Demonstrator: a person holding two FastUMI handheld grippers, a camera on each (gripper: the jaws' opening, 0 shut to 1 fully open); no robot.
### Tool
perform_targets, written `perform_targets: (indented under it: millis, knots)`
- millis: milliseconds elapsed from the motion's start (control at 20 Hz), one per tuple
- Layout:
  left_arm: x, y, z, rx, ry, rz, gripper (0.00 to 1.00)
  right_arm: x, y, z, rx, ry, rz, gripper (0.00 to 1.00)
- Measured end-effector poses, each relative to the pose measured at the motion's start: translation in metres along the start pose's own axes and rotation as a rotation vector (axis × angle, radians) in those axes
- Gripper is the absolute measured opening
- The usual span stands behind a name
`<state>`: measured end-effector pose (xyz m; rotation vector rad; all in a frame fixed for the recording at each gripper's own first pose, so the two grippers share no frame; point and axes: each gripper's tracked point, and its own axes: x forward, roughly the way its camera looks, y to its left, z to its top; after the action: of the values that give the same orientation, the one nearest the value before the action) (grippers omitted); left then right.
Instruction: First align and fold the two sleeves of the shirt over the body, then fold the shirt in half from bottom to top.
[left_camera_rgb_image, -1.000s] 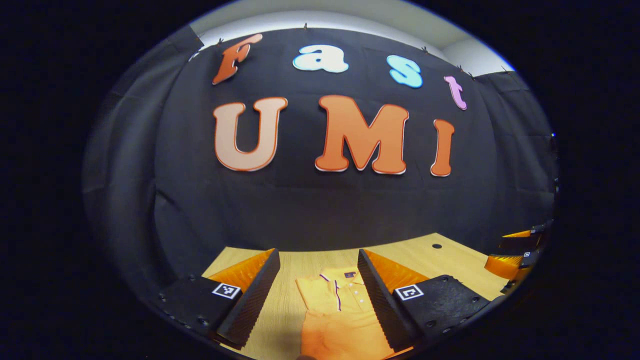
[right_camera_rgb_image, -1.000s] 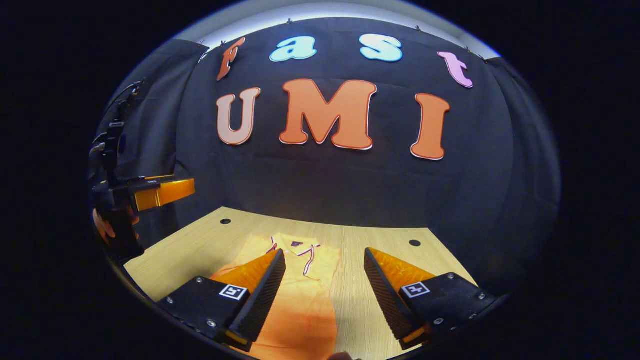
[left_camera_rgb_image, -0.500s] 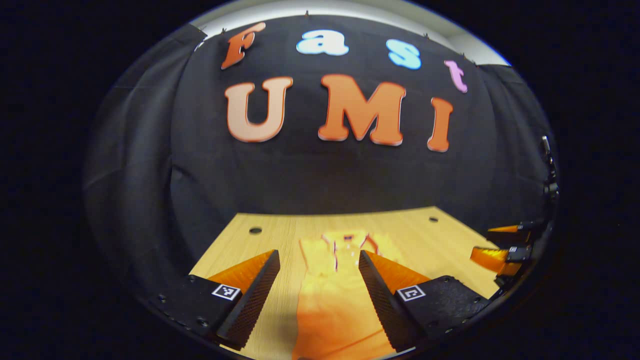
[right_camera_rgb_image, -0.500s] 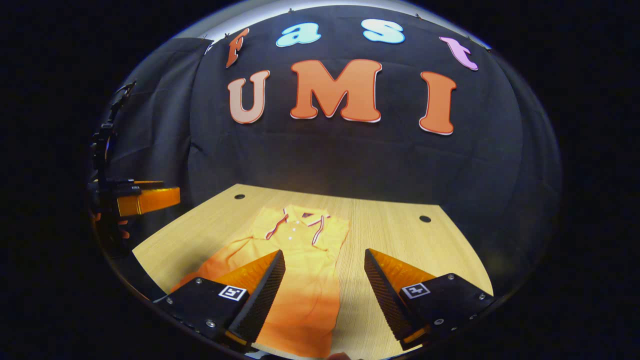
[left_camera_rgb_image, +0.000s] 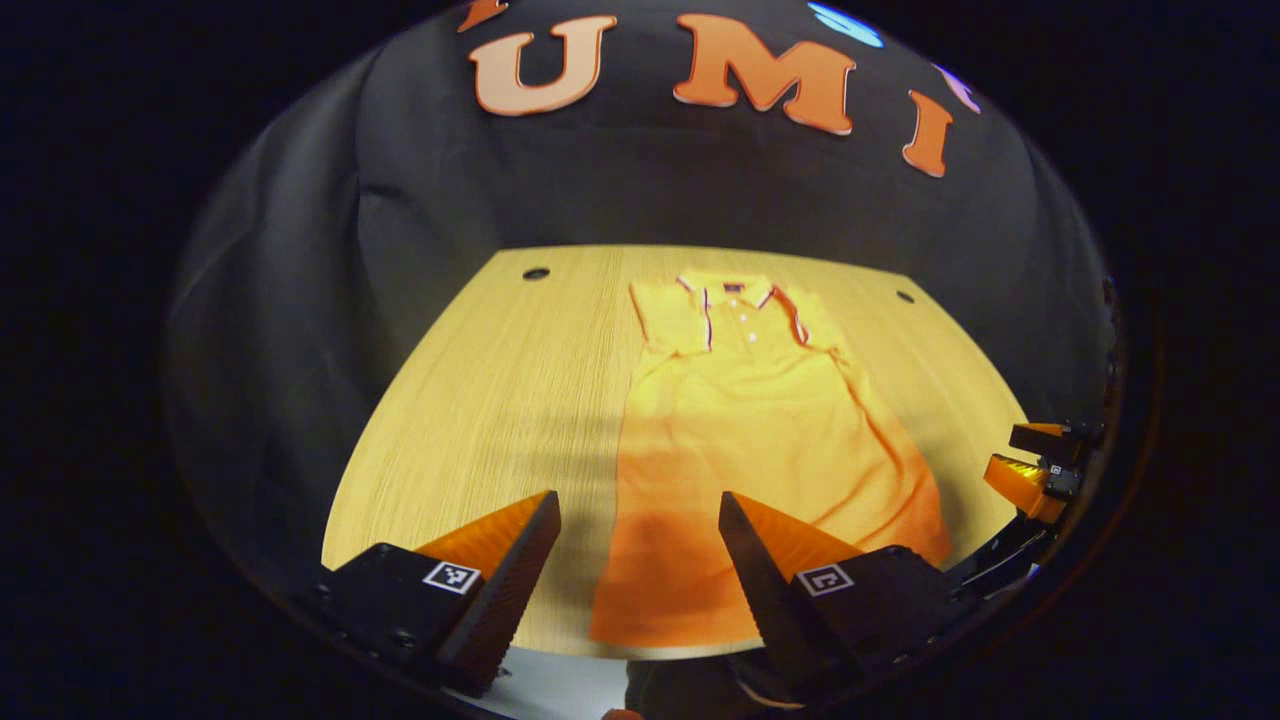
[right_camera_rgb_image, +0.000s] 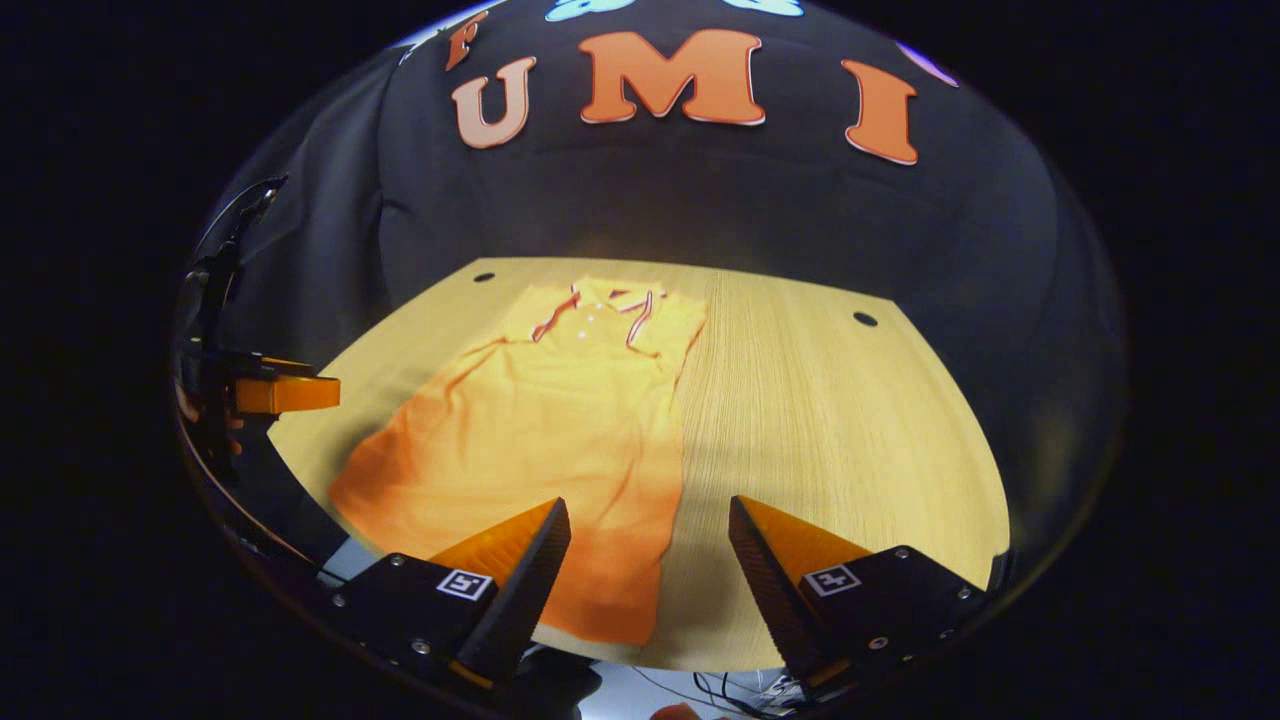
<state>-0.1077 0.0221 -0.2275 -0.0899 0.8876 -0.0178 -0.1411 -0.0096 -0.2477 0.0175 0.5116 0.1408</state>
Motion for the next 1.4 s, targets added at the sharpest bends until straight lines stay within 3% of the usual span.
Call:
perform_targets:
  millis: [300,500,600,950,1050,1250,1300,1350,1400]
  knots:
    - [0.004,-0.002,-0.006,0.011,0.168,-0.009,0.99,0.009,0.001,-0.06,0.043,0.179,0.009,0.97]
    - [0.008,-0.007,-0.035,-0.038,0.291,-0.039,1.0,0.022,0.017,-0.091,0.063,0.299,0.044,0.98]
    - [0.014,-0.005,-0.049,-0.049,0.331,-0.037,0.99,0.029,0.026,-0.099,0.085,0.323,0.068,0.98]
    - [0.026,-0.008,-0.069,-0.022,0.397,-0.017,0.99,0.027,0.024,-0.108,0.001,0.385,-0.006,0.97]
    - [0.03,-0.008,-0.066,0.027,0.389,-0.011,0.97,0.029,0.031,-0.107,-0.013,0.412,0.003,0.96]
    - [0.034,-0.014,-0.063,0.039,0.368,-0.022,0.97,0.03,0.018,-0.106,0.025,0.462,-0.017,0.75]
    - [0.033,-0.017,-0.062,0.043,0.359,-0.026,0.94,0.032,0.014,-0.105,0.091,0.448,-0.045,0.47]
    - [0.034,-0.023,-0.061,0.05,0.347,-0.038,0.83,0.034,0.013,-0.103,0.144,0.435,-0.039,0.39]
    - [0.035,-0.032,-0.06,0.06,0.336,-0.06,0.77,0.033,0.018,-0.104,0.156,0.434,-0.01,0.2]
